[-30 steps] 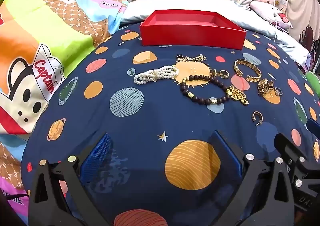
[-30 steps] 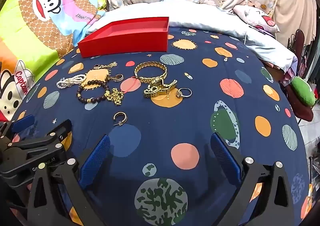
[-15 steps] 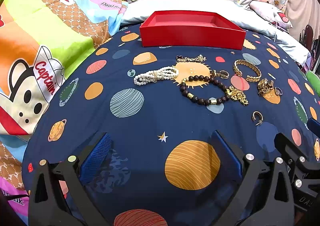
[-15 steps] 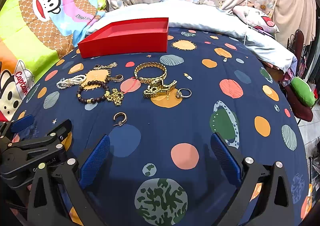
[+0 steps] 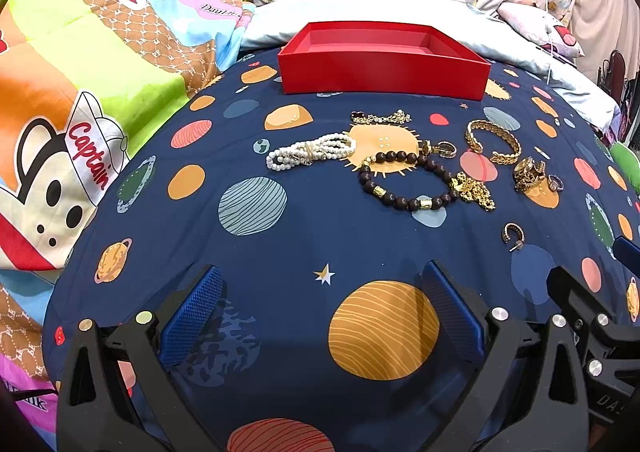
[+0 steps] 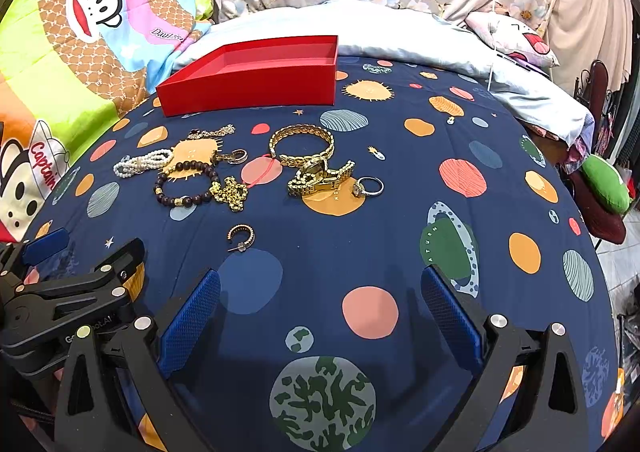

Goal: Organize jewelry

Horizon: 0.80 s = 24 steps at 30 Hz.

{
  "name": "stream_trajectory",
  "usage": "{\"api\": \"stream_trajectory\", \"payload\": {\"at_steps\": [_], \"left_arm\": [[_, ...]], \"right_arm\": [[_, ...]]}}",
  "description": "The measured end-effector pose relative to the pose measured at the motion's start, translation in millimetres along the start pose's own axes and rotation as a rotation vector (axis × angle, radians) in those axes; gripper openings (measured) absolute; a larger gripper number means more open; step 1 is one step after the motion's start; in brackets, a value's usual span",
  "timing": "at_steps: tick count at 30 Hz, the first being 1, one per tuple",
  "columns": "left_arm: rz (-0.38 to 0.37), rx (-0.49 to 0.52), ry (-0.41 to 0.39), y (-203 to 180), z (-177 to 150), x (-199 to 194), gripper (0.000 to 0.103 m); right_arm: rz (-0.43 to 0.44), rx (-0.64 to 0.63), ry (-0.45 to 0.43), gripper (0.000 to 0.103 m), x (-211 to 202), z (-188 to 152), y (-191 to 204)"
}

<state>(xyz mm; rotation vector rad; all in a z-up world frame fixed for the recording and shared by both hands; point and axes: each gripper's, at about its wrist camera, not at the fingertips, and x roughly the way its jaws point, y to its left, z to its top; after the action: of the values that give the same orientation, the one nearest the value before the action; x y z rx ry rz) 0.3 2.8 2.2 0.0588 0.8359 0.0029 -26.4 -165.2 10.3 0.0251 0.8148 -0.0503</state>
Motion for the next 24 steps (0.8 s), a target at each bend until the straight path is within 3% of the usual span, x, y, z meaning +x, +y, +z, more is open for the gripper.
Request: {"api": "stream_trajectory", "payload": {"at_steps": [24], "left_arm": [[-0.002,0.011,-0.007,-3.3,-0.5,0.4,0.098]], "right_arm": [[0.000,0.000,0.000,0.098,-0.2,-0.2,-0.4]]}}
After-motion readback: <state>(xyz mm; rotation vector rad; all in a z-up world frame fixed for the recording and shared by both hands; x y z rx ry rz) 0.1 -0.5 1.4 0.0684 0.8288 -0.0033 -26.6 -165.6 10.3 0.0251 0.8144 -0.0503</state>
